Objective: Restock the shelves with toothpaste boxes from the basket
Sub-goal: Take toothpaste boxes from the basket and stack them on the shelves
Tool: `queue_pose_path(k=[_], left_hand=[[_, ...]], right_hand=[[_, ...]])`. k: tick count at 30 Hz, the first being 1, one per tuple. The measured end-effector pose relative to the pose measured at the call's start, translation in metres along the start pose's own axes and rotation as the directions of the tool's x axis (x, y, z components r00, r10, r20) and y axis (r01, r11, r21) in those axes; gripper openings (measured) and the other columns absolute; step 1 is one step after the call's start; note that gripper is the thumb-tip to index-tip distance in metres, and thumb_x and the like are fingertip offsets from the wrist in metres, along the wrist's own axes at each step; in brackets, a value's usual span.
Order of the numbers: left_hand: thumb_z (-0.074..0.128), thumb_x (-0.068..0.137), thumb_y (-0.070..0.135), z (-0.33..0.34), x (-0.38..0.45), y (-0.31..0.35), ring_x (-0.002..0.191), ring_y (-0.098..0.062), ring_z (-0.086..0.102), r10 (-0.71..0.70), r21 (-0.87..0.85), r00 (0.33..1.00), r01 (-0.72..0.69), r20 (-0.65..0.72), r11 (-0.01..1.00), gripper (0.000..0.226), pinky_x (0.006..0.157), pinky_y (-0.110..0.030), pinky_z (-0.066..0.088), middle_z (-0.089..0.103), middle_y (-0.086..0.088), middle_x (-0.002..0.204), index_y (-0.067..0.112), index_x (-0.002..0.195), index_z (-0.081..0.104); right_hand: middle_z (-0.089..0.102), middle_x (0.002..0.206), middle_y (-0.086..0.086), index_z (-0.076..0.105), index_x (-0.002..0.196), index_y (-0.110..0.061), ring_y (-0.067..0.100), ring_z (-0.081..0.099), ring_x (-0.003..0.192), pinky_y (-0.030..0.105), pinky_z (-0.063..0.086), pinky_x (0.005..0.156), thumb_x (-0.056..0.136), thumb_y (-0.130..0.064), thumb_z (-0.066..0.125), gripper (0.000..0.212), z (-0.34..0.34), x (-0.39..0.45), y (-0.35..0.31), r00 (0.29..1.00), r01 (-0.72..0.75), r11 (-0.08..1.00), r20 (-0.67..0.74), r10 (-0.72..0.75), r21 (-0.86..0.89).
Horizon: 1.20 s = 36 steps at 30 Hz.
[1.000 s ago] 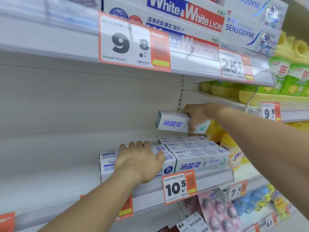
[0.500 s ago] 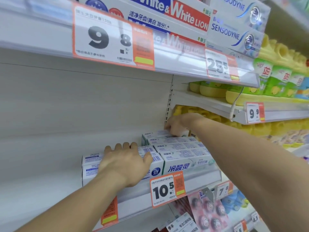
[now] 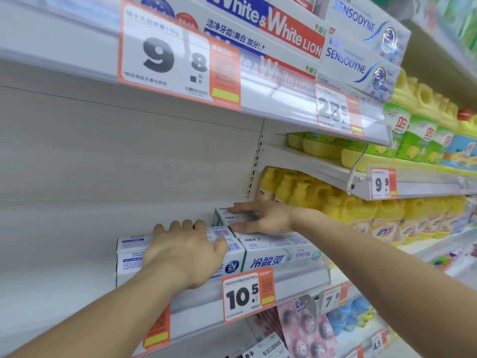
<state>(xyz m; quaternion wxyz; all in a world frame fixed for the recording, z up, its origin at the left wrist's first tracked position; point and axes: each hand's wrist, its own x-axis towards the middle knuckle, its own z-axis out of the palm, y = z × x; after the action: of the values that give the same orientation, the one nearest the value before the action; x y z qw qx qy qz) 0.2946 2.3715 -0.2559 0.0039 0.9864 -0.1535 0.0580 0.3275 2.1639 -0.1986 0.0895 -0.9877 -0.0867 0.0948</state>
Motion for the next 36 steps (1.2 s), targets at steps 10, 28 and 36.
queue_pose_path(k=[10,28,36], left_hand=[[0.013,0.098,0.057,-0.003,-0.002,0.001,0.113,-0.025,0.049,-0.016,-0.018,1.000,0.016,-0.003,1.000,0.058,0.097,-0.043,0.035,0.054,-0.007,0.125,0.018,0.127,0.045],[0.061,0.086,0.024,-0.022,-0.030,-0.013,0.132,-0.024,0.039,0.075,-0.590,0.916,-0.315,-0.394,0.743,0.054,0.110,-0.036,0.031,0.051,-0.006,0.136,0.014,0.137,0.045],[0.055,0.082,0.013,0.015,-0.159,-0.037,0.065,-0.008,0.053,0.061,-0.625,0.785,-0.535,-0.616,0.568,0.014,0.066,-0.032,0.047,0.056,0.014,0.072,0.019,0.094,0.058]], right_hand=[[0.032,0.161,-0.009,0.039,0.149,-0.030,0.015,0.031,0.146,0.028,0.022,0.114,0.099,-0.058,0.045,0.058,0.030,-0.004,0.011,0.978,0.087,0.996,-0.195,-0.080,0.031],[0.068,0.084,-0.009,0.067,0.086,-0.019,0.001,0.060,0.074,0.013,0.043,0.063,0.087,-0.005,0.068,0.013,0.089,-0.098,-0.060,0.672,0.336,0.853,-0.736,0.081,0.400],[0.068,0.067,-0.002,0.067,0.077,-0.016,0.014,0.063,0.059,0.029,0.051,0.061,0.086,-0.001,0.067,0.017,0.201,-0.145,-0.112,0.953,0.061,0.754,-0.264,0.151,0.654]])
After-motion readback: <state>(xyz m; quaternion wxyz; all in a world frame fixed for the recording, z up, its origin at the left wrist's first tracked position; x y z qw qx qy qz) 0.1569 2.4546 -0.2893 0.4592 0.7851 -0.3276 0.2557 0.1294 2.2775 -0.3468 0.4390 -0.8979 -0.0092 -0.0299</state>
